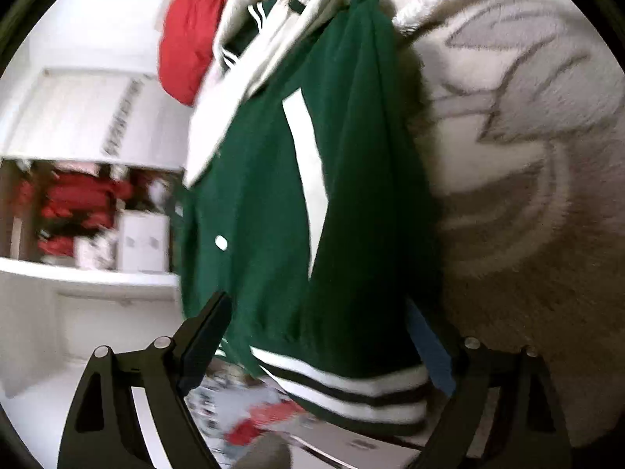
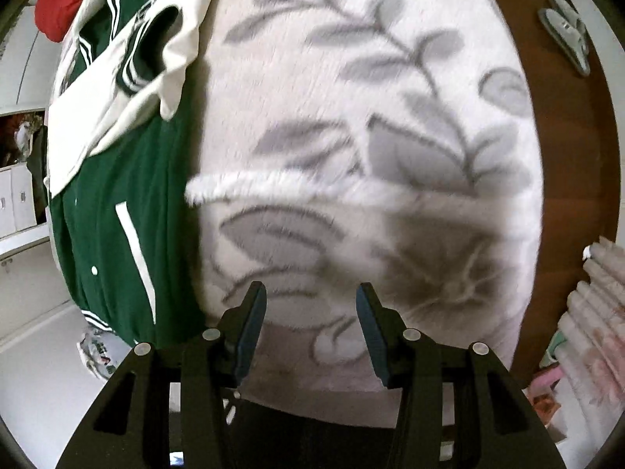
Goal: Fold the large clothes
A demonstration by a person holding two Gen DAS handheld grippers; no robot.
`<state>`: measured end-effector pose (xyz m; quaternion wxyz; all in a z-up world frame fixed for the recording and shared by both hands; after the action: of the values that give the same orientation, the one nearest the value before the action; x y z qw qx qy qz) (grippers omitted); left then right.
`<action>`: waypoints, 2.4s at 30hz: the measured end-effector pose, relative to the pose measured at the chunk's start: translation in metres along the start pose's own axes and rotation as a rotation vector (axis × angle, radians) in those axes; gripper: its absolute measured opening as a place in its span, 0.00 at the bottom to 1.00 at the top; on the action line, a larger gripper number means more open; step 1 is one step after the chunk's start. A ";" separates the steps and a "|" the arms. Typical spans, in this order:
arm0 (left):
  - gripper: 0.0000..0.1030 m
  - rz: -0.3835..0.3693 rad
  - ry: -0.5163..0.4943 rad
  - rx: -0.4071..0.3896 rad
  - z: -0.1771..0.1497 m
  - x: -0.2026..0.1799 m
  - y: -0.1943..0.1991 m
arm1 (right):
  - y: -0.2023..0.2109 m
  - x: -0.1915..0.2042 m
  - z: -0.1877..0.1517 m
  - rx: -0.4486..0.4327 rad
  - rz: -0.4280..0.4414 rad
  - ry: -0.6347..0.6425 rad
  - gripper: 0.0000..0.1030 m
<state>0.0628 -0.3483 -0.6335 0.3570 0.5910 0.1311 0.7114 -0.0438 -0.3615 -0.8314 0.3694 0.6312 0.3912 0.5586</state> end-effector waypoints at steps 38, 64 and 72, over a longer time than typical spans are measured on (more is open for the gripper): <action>0.13 -0.217 0.313 0.203 0.060 0.089 -0.047 | -0.074 0.072 0.258 -0.100 0.637 -0.023 0.40; 0.13 -0.705 0.863 0.493 -0.004 0.371 -0.301 | -0.041 0.573 0.370 -0.039 -0.020 0.241 0.15; 0.36 -1.001 1.043 0.658 -0.063 0.405 -0.383 | -0.122 0.616 0.393 0.092 -0.006 0.249 0.63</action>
<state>0.1209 0.2075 -0.5810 0.3338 0.1274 0.7350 0.5763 0.3800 0.2369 -0.7256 0.2906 0.5720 0.4611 0.6130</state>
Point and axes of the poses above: each gripper's, at about its wrist camera, not at the fingertips, and y roughly against the way its jaws point, x to its left, z to its top, the point moved 5 cm from there along -y, roughly the way its jaws point, and after that the axes turned 15 degrees about y, right-handed, at the moved point
